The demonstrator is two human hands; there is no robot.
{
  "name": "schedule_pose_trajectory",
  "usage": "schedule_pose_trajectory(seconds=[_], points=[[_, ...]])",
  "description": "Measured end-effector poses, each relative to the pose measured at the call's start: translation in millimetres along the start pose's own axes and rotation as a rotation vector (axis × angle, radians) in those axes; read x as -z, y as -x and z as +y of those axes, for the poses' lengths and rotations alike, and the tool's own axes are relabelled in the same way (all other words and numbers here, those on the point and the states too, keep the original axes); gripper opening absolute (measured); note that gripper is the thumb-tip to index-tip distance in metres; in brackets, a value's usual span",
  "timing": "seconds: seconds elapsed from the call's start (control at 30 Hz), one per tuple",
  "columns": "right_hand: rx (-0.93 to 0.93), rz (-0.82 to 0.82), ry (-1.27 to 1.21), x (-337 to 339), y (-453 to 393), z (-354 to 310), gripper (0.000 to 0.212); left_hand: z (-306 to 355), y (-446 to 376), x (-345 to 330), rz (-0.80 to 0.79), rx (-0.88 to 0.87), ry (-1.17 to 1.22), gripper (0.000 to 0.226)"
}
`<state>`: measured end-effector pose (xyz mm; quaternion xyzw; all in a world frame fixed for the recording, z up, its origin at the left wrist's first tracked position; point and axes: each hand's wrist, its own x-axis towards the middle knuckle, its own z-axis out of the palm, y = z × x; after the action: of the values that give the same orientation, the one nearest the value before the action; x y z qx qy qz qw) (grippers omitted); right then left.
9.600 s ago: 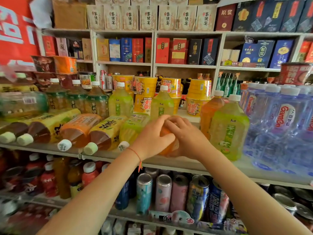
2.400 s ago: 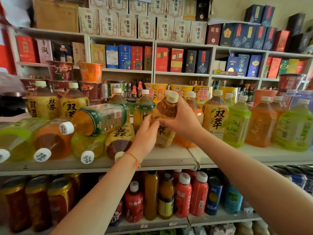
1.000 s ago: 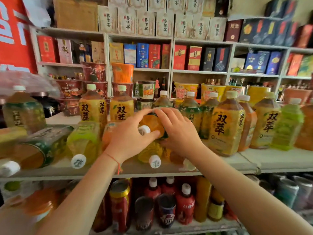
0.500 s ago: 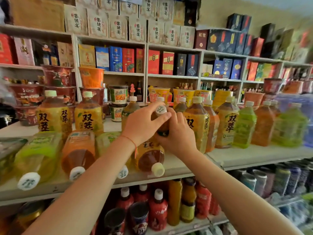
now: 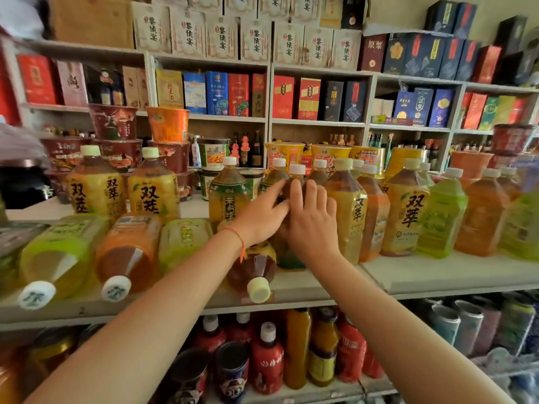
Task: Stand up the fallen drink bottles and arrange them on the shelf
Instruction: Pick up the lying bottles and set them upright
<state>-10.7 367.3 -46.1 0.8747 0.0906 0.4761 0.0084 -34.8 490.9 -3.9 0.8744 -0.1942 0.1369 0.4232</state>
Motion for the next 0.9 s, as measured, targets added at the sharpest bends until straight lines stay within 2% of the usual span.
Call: schedule_pose_trajectory(seconds=[0.07,0.17,0.23,0.3,0.37,0.47,0.53,0.67,0.73,0.8,0.9], points=[[-0.007,-0.006,-0.017,-5,3,-1,0.07,-2,3,7,-0.034,0.023,-0.033,0.051],[0.021,0.058,-0.107,5,7,-4,0.059,-13,12,27,-0.043,0.056,-0.26,0.046],[0.106,0.059,-0.288,18,15,-6,0.053,-26,21,38,-0.037,0.092,-0.402,0.04],[0.223,-0.067,-0.576,32,26,-7,0.057,-40,30,44,-0.058,0.153,-0.497,0.04],[0.355,-0.254,-0.748,41,38,-10,0.067,-50,36,44,-0.096,0.184,-0.581,0.041],[0.476,-0.428,-0.662,33,56,-18,0.102,-50,39,43,-0.097,0.162,-0.622,0.038],[0.517,-0.362,-0.564,20,63,-23,0.109,-48,40,45,-0.099,0.157,-0.624,0.038],[0.526,-0.125,-0.504,9,62,-30,0.092,-50,44,50,-0.125,0.142,-0.601,0.04],[0.511,-0.106,-0.537,11,58,-34,0.092,-56,47,54,-0.062,0.114,-0.505,0.037],[0.458,-0.11,-0.602,22,46,-36,0.09,-61,53,59,0.082,0.076,-0.374,0.033],[0.212,-0.195,-0.77,44,17,-44,0.08,-66,61,66,0.241,0.06,-0.106,0.029]])
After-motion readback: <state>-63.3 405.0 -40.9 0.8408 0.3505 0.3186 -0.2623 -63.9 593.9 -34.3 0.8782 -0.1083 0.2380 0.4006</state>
